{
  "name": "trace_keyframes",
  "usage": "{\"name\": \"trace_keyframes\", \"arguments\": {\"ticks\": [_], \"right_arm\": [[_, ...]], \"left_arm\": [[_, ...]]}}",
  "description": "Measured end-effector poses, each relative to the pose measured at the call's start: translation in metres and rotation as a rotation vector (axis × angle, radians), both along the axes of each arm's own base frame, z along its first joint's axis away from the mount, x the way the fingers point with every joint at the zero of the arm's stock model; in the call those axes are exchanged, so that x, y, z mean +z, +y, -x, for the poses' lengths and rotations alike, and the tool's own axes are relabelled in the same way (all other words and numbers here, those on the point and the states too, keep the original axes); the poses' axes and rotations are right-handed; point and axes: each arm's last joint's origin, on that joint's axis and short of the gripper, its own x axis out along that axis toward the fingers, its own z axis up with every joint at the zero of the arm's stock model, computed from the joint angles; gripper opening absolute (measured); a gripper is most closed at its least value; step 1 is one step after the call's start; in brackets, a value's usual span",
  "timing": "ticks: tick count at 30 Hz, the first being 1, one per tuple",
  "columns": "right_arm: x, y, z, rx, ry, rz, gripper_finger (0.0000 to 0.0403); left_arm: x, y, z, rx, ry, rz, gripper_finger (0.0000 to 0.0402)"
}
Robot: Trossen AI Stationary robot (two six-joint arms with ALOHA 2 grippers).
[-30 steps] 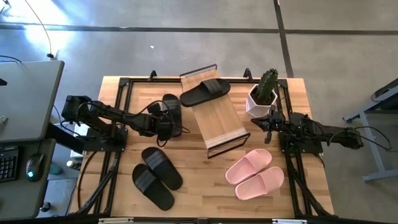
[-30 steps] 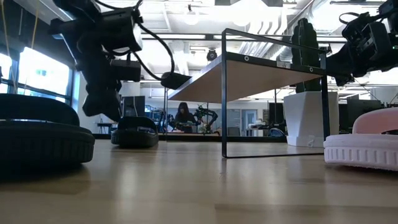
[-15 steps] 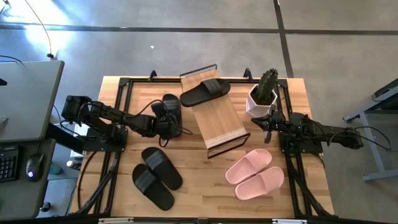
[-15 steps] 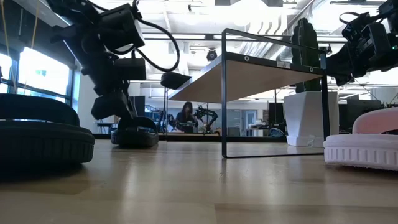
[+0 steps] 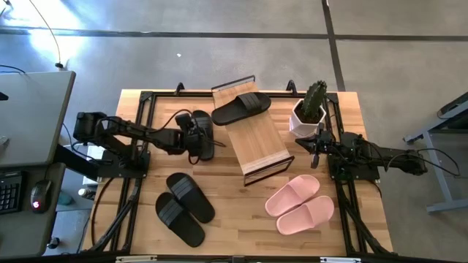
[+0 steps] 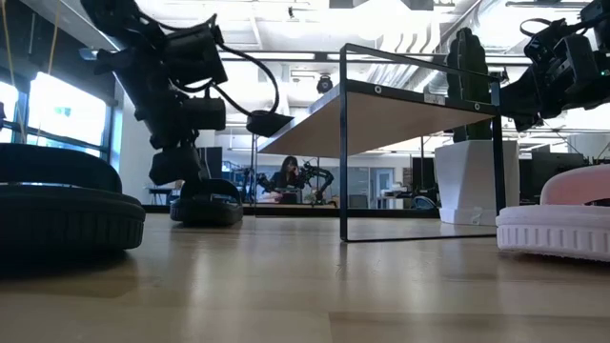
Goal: Pick and place slides into the shelf
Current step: Put the black slide on the shelf
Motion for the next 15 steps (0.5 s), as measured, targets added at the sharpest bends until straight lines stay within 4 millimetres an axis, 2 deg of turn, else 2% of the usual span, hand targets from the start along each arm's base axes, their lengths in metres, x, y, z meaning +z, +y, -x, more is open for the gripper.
{"name": "trace_keyframes", "arguments": {"ticks": [7, 15], "right_arm": [[0.0, 0.0, 0.0, 0.0, 0.0, 0.0, 0.0], [0.0, 0.0, 0.0, 0.0, 0.0, 0.0, 0.0]], "left_arm": [[-0.001, 0.017, 0.006, 0.045, 0.009, 0.031, 0.0172], [-0.001, 0.027, 0.01, 0.09, 0.006, 0.035, 0.0172]]}}
